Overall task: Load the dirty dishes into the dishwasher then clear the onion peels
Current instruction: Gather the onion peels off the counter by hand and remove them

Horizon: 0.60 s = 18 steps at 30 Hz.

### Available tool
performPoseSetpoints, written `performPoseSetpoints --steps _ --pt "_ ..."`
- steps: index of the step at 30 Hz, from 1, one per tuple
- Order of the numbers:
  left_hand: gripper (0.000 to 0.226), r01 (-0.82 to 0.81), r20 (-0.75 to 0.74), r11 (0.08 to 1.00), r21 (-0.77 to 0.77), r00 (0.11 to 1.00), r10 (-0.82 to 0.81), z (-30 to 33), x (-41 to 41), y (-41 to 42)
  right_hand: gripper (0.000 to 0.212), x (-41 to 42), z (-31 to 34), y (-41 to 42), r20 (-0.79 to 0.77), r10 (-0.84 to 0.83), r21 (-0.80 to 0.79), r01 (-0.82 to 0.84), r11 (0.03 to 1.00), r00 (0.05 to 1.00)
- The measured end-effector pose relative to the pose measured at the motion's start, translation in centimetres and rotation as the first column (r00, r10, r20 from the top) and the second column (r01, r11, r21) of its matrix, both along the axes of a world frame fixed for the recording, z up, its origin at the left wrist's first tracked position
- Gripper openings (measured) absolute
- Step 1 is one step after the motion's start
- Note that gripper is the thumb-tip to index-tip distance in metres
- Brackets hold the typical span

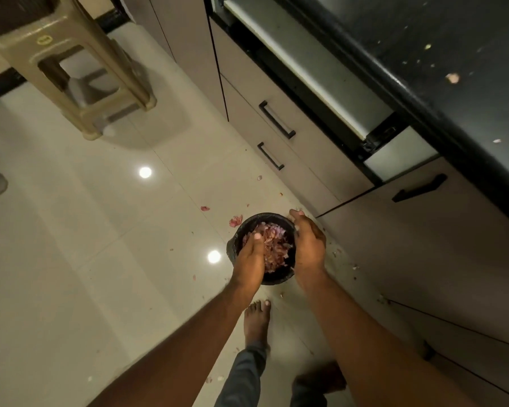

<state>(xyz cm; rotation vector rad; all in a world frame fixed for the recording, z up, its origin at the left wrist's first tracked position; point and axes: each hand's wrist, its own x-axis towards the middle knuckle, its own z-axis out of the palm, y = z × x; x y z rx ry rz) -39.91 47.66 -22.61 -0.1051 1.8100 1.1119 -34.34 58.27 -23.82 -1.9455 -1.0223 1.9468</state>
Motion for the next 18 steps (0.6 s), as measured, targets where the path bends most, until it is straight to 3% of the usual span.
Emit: performPoseSetpoints --steps 3,5,10,16,18 --pt "0.059 0.002 -0.030 1.000 0.009 1.000 -0.002 1.2 0.6 -0.5 0.031 0.5 2.9 -0.1 -0.058 0.018 0.087 -0.013 0.996 0.998" --pt "0.058 -0.003 -0.058 1.000 0.010 0.998 0.003 2.3 1.0 -0.7 0.026 1.1 4.6 -0.5 -0.134 0.005 0.130 0.012 0.991 0.991" --pt "0.043 0.050 -0.174 0.998 0.025 0.984 -0.044 5.0 2.1 -1.1 0.027 3.3 8.3 -1.4 -0.295 -0.032 0.159 0.083 0.984 0.955" --pt "0.026 0.275 -0.329 0.962 0.002 0.908 -0.259 10.5 5.3 2.4 0.034 7.0 14.7 -1.2 -0.488 -0.252 0.045 0.313 0.949 0.836" --pt "0.024 0.342 -0.326 0.933 0.112 0.899 -0.291 12.8 7.6 4.4 0.035 9.3 16.7 -0.5 -0.519 -0.316 0.061 0.404 0.913 0.794"
